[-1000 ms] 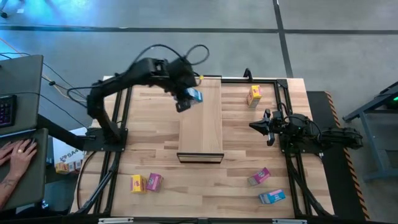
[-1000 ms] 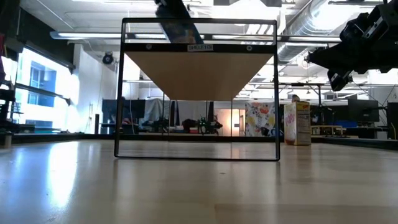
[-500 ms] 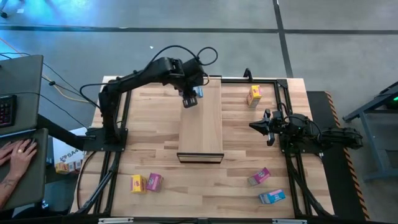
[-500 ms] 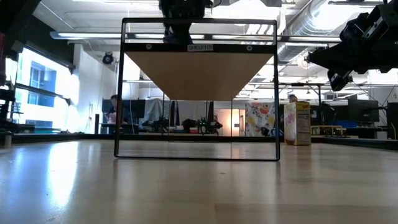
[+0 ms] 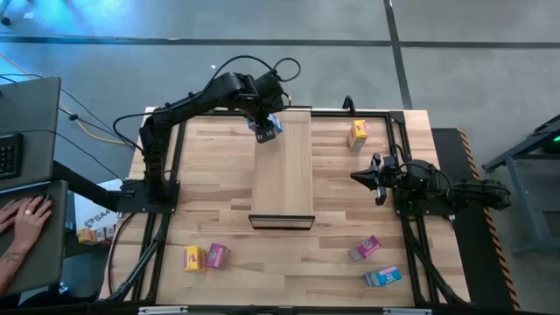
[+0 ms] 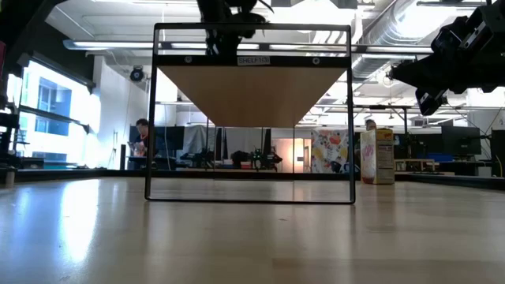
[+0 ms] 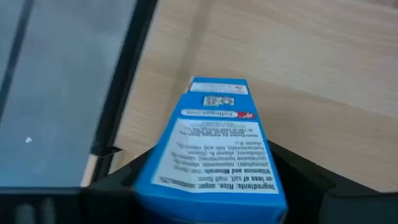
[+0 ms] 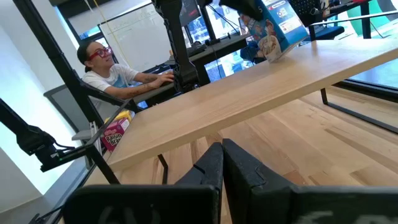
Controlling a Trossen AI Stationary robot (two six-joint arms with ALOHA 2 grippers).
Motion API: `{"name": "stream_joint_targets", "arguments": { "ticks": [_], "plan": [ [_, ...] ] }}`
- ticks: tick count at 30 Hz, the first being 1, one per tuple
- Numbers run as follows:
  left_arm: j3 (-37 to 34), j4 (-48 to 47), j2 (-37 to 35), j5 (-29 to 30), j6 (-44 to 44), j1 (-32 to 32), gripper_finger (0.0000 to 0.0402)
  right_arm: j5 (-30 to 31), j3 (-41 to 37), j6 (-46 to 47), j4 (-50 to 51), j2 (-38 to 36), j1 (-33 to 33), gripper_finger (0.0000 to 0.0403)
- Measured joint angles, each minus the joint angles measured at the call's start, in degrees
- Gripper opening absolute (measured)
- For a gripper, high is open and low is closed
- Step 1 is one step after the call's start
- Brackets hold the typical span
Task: Stack cereal on shelf
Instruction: Put the top blue cereal box on the shelf
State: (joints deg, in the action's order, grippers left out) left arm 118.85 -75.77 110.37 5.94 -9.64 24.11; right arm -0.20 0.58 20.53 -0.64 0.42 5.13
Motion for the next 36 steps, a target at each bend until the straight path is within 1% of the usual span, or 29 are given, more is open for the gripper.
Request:
{"name": "stream_joint_targets", "arguments": {
  "ticks": [7,16,19,22,28,31,34,36],
  "plan": [
    [0.0,2.0,0.6,-0.1,-1.0,0.1,0.0253,0.0,0.0,0.0,0.0,0.0,0.0,0.0],
    [1.3,3.1,0.3,-0.3,-1.1,0.9,0.0258,0.0,0.0,0.0,0.0,0.0,0.0,0.0],
    [2.9,2.8,0.3,-0.3,-1.4,1.3,0.0258,0.0,0.0,0.0,0.0,0.0,0.0,0.0],
    [6.3,2.0,0.3,-0.5,-1.4,1.8,0.0258,0.0,0.0,0.0,0.0,0.0,0.0,0.0],
    [13.6,0.3,0.3,-3.1,-1.1,2.6,0.0258,0.0,0.0,0.0,0.0,0.0,0.0,0.0],
    [16.2,0.5,0.1,-4.5,0.5,3.1,0.0257,0.0,0.0,0.0,0.0,0.0,0.0,0.0],
    [14.2,2.2,-2.6,-7.8,3.0,4.5,0.0253,0.0,0.0,0.0,0.0,0.0,0.0,0.0],
    [11.7,4.0,-5.2,-10.5,3.9,5.5,0.0243,0.0,0.0,0.0,0.0,0.0,0.0,0.0]
  ]
}}
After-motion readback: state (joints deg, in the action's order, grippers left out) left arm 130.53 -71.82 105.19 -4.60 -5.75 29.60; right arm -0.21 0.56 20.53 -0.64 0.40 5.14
